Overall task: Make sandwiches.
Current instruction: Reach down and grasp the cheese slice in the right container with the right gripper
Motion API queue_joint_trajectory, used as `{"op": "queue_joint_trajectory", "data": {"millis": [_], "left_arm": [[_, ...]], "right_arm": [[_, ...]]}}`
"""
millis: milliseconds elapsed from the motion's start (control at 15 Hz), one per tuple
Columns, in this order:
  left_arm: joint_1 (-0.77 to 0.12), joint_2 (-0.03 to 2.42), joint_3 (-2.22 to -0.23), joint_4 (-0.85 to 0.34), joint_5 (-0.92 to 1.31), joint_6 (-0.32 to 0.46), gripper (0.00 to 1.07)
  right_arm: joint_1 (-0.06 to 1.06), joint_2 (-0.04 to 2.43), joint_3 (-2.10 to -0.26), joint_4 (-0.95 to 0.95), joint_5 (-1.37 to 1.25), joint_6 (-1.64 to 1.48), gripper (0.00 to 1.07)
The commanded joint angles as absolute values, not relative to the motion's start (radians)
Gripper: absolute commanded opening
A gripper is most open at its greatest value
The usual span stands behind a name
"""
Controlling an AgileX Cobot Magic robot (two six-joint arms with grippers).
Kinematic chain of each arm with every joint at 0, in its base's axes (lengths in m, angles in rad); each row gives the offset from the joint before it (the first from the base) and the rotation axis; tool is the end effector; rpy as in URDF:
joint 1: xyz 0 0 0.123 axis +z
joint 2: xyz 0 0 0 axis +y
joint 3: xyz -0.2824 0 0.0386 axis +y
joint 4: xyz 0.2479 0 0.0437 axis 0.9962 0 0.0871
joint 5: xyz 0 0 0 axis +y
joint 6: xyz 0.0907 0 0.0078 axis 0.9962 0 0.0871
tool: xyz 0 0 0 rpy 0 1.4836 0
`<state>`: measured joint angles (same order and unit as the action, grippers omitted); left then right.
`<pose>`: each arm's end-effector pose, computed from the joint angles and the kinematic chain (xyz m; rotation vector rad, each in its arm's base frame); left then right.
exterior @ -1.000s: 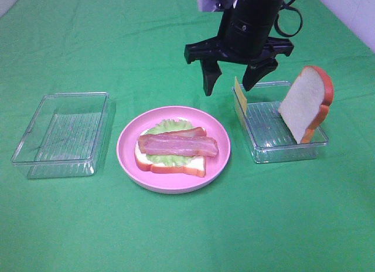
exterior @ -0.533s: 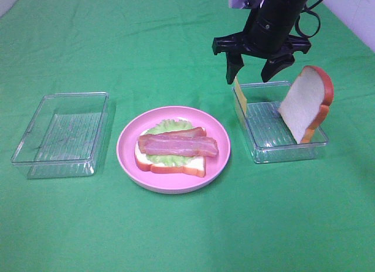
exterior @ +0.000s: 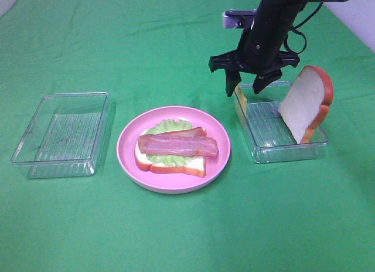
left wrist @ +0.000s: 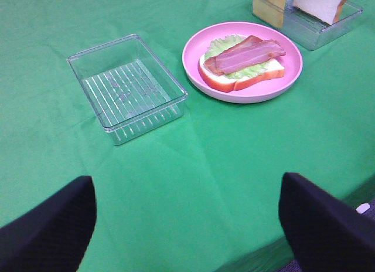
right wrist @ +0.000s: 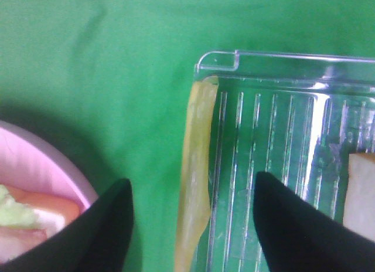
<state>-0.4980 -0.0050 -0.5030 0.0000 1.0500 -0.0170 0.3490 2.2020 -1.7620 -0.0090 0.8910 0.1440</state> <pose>-0.0049 0.0026 0.2788 0.4861 1.9821 -0.3244 0.4417 0.1601 0.1759 -0.2949 2.8053 0.1027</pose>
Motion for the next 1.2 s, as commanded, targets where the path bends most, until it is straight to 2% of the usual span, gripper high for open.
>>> {"op": "queue_joint_trajectory", "data": {"millis": [67, 400, 1067, 1200], "left_arm": [[-0.497, -0.024, -0.500, 0.000, 1.039, -0.016, 0.80], [-0.497, -0.024, -0.500, 0.000, 1.039, -0.016, 0.80], [-0.497, -0.024, -0.500, 0.000, 1.039, -0.016, 0.80], [-0.497, -0.024, -0.500, 0.000, 1.039, -0.016, 0.80]], "right_arm": [[0.346, 2.211, -1.769, -0.016, 0.888, 0.127, 0.54], [0.346, 2.216, -1.769, -0.015, 0.881, 0.126, 0.45], [0.346, 2.234, -1.769, -0.015, 0.889, 0.126, 0.43], [0.346, 2.234, -1.769, -0.021, 0.889, 0.126, 0.27]]}}
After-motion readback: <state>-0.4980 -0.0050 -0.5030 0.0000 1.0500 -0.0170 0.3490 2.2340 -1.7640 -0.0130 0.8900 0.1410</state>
